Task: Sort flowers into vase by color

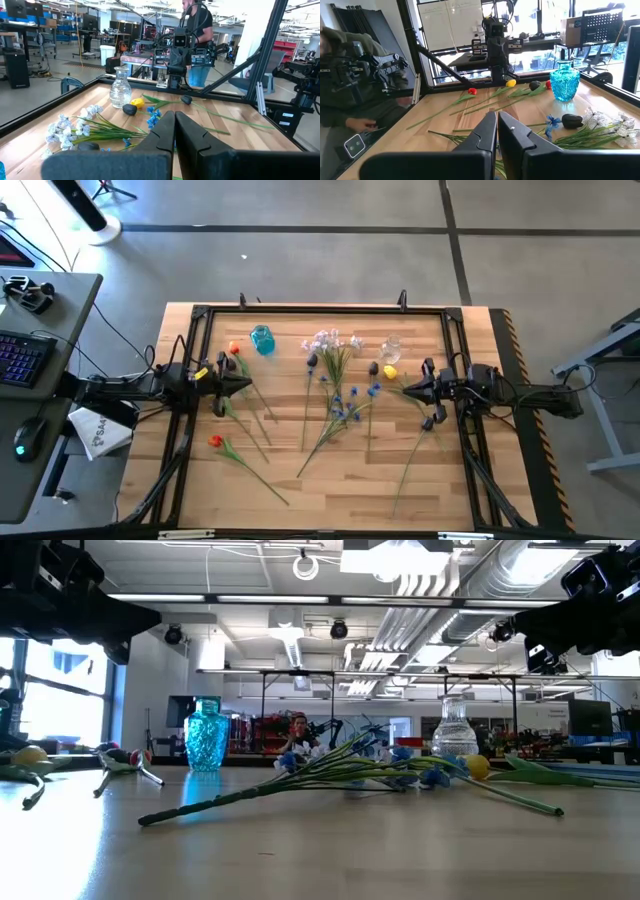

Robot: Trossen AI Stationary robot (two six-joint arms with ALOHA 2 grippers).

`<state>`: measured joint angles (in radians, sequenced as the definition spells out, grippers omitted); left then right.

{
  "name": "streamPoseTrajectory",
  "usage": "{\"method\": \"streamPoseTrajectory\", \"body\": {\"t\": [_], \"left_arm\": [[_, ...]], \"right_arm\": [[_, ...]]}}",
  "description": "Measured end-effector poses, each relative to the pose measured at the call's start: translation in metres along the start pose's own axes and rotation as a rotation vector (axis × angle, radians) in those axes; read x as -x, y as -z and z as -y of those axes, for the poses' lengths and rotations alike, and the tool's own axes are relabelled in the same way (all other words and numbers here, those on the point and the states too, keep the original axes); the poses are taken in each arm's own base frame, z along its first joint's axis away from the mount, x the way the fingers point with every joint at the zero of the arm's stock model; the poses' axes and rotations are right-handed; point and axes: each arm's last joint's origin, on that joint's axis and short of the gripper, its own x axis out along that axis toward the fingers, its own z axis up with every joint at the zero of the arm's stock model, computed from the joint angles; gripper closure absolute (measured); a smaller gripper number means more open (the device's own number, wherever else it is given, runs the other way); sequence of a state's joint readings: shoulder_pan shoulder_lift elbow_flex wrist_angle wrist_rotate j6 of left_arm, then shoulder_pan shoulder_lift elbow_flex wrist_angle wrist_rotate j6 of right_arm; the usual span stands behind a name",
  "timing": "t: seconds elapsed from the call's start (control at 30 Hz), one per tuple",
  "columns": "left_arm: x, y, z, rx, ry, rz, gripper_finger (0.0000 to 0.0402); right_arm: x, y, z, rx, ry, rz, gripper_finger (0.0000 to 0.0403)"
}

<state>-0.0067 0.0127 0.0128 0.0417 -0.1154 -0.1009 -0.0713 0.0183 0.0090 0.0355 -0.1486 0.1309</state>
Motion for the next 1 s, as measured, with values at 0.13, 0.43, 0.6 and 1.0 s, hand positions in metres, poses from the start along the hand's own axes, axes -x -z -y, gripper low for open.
{"method": "streamPoseTrajectory", "body": {"t": [0.13, 0.43, 0.6, 1.0], "left_arm": [[0.0000, 0.0001, 0.0000, 0.000, 0.000, 0.000, 0.0401], [0.0000, 0.0001, 0.0000, 0.000, 0.000, 0.000, 0.0401], [0.0000, 0.0001, 0.0000, 0.000, 0.000, 0.000, 0.0401], [0.0000, 0.0002, 0.0000, 0.000, 0.000, -0.001, 0.0401]], "right_arm": [[0.0000, 0.0000, 0.0000, 0.000, 0.000, 0.000, 0.0389], [0.0000, -0.0001, 0.0000, 0.000, 0.000, 0.000, 0.0389], [0.0000, -0.0001, 0.0000, 0.000, 0.000, 0.000, 0.0389], [0.0000, -0.0001, 0.0001, 0.074, 0.005, 0.001, 0.0389]]}}
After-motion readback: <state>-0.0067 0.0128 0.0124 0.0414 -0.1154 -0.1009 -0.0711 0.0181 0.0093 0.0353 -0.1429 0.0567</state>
